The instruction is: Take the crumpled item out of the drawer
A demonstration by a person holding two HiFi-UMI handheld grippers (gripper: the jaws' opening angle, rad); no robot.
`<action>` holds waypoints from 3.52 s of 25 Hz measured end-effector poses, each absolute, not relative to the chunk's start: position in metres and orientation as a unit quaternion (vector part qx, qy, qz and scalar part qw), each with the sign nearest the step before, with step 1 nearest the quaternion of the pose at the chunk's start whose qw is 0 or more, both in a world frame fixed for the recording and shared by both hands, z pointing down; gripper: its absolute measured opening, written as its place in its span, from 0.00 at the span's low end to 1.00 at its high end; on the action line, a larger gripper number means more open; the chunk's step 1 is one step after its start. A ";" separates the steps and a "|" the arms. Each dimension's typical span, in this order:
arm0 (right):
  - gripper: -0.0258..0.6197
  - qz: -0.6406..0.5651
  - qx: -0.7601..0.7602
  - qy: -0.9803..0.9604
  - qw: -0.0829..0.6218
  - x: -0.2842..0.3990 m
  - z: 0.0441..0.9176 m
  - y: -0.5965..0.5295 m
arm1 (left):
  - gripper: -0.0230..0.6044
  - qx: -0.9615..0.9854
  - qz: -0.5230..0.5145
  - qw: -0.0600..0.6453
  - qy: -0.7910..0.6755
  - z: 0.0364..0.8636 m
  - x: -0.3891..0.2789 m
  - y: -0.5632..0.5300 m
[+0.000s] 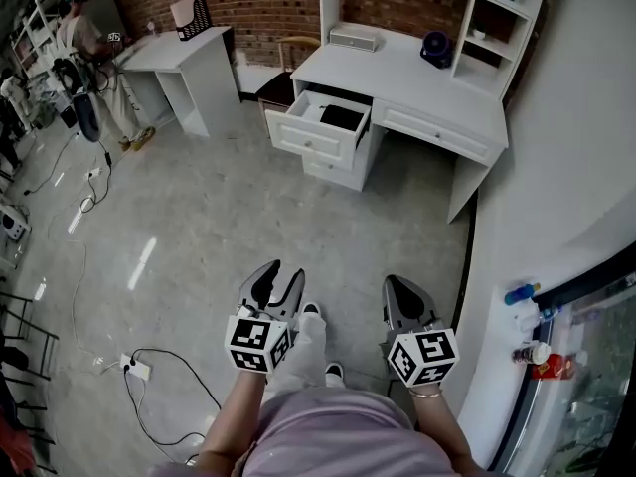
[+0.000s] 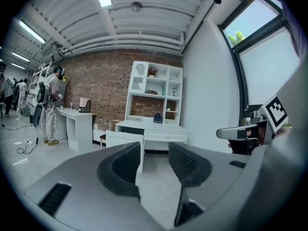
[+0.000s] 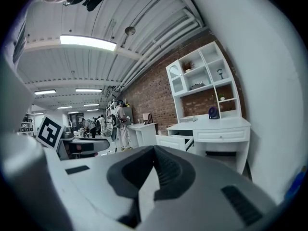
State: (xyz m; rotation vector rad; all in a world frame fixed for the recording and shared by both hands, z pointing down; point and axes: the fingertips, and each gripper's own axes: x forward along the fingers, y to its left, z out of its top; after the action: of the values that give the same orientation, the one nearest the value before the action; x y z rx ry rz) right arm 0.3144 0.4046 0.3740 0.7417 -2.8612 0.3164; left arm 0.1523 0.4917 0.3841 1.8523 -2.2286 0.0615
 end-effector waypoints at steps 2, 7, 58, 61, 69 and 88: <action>0.04 0.104 0.248 -0.959 0.087 0.305 0.374 0.394 | 0.31 0.635 0.018 0.121 -0.763 0.384 0.142 0.480; 0.04 0.101 0.250 -0.958 0.093 0.276 0.377 0.357 | 0.32 0.634 0.013 0.124 -0.763 0.391 0.107 0.441; 0.04 0.114 0.236 -0.959 0.110 0.012 0.388 -0.067 | 0.32 0.607 0.050 0.120 -0.784 0.386 -0.176 0.024; 0.04 0.114 0.232 -0.960 0.111 0.011 0.389 -0.084 | 0.32 0.605 0.062 0.121 -0.785 0.384 -0.179 0.005; 0.04 0.143 0.246 -0.952 0.111 0.021 0.408 -0.113 | 0.33 0.628 0.122 0.143 -0.755 0.404 -0.175 -0.037; 0.04 0.149 0.313 -0.931 0.115 0.006 0.413 -0.189 | 0.34 0.720 0.262 0.185 -0.615 0.488 -0.192 -0.149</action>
State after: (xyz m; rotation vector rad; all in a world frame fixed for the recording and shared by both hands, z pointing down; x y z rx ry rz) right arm 0.0057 -0.1892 0.4135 0.9174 -2.7283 0.4372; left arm -0.1919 -0.1494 0.4876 2.0299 -1.7336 0.7397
